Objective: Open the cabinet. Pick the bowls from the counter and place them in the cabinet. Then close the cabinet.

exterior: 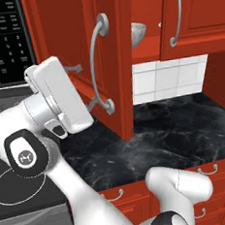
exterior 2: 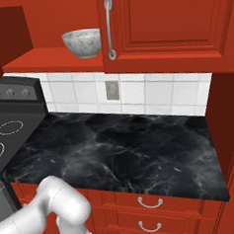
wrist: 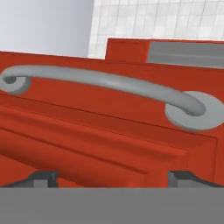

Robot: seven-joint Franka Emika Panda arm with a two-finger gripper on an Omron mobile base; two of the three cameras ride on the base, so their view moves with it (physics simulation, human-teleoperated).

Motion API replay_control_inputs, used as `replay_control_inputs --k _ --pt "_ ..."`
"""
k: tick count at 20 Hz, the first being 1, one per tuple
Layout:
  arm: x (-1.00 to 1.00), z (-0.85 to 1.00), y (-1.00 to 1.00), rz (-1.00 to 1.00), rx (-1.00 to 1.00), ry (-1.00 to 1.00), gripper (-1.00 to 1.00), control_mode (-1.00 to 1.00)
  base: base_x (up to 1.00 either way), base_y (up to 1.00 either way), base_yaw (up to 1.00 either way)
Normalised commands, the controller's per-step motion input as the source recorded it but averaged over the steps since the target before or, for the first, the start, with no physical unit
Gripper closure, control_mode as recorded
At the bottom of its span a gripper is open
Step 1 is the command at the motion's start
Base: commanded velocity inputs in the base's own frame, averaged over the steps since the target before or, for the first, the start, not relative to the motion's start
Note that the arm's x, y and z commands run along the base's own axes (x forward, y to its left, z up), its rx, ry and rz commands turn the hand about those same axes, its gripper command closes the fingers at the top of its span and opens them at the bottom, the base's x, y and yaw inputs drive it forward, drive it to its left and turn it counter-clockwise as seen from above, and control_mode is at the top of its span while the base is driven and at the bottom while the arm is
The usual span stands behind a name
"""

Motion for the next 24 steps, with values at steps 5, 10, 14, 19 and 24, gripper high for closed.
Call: replay_control_inputs --k 5,10,14,19,24 --pt "1.0 -0.63 -0.48 0.03 0.06 0.0 -1.0 -1.0 0.0 0.0 0.0" --pt "1.0 -0.83 -0.56 0.1 0.01 -0.03 -1.0 -1.0 0.0 0.0 0.0" --pt "1.0 -0.49 -0.5 0.16 0.0 -0.17 -1.0 -1.0 0.0 0.0 0.0" --pt "1.0 0.15 -0.56 0.25 0.1 -0.26 -1.0 -1.0 0.0 0.0 0.0" --pt "1.0 0.13 -0.43 0.3 0.12 -0.18 -1.0 -1.0 0.0 0.0 0.0"
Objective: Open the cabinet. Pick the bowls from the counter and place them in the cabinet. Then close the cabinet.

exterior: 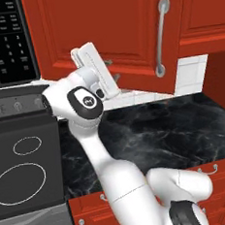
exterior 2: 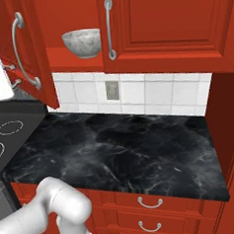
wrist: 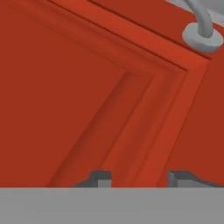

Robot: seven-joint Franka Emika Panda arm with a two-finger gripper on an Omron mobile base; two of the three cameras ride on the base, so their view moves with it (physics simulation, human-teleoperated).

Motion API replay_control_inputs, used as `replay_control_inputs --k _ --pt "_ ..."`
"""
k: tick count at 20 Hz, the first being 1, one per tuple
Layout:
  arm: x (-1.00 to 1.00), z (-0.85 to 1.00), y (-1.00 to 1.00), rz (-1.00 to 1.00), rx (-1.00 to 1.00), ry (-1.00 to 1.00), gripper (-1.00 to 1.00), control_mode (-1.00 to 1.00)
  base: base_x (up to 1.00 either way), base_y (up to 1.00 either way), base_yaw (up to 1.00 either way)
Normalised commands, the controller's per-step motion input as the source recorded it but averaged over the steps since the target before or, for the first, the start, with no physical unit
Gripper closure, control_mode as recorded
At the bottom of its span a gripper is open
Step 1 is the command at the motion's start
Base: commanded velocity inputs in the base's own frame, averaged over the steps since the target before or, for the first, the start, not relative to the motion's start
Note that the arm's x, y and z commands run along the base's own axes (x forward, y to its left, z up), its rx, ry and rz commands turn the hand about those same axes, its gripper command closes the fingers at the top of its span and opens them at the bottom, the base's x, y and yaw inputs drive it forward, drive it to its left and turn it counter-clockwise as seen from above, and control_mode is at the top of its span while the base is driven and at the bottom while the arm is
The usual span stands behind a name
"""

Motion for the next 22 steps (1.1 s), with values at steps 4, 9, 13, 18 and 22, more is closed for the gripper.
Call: replay_control_inputs --k 4,9,13,18,22 --pt "1.0 0.0 -0.22 0.31 0.11 -0.06 -1.0 -1.0 0.0 0.0 0.0" --pt "1.0 -0.39 -0.07 0.3 0.05 0.0 -1.0 -1.0 0.0 0.0 0.0" --pt "1.0 -0.87 0.15 0.26 0.0 -0.02 -1.0 -1.0 0.0 0.0 0.0" --pt "1.0 -0.51 0.26 0.17 0.01 -0.14 -1.0 -1.0 0.0 0.0 0.0" --pt "1.0 -0.09 0.28 0.15 0.06 -0.01 -1.0 -1.0 0.0 0.0 0.0"
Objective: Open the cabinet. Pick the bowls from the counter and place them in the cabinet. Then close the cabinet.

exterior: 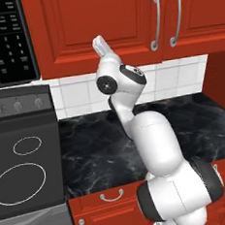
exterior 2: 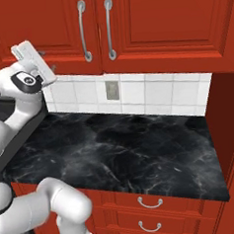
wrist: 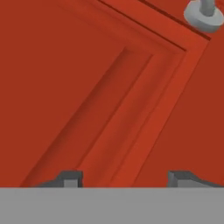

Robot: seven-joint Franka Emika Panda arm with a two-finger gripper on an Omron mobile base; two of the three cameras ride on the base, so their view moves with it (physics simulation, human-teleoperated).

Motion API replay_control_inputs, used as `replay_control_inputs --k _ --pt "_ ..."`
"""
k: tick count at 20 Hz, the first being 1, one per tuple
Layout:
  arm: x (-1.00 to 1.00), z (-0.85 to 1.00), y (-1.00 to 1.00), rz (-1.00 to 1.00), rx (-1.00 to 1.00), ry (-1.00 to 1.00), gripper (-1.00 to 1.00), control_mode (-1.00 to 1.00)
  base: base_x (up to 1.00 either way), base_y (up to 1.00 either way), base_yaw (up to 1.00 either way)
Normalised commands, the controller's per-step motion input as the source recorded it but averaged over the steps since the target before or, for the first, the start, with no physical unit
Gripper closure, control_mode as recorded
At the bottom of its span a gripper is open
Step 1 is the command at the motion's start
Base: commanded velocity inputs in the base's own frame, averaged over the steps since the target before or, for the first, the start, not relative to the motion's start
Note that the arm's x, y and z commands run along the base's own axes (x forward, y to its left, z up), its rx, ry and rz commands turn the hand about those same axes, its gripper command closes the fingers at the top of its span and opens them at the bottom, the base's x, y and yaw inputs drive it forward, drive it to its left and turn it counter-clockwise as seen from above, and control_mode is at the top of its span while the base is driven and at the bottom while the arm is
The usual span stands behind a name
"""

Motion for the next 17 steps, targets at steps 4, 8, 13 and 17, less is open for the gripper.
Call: replay_control_inputs --k 4,8,13,17 --pt "1.0 -0.04 0.23 0.17 0.07 0.0 -1.0 -1.0 0.0 0.0 0.0" --pt "1.0 -0.31 0.29 0.16 0.05 0.0 -1.0 -1.0 0.0 0.0 0.0" --pt "1.0 -0.38 0.25 0.15 0.05 0.01 -1.0 -1.0 0.0 0.0 0.0" --pt "1.0 -0.33 0.17 0.16 0.06 0.04 -1.0 -1.0 0.0 0.0 0.0"
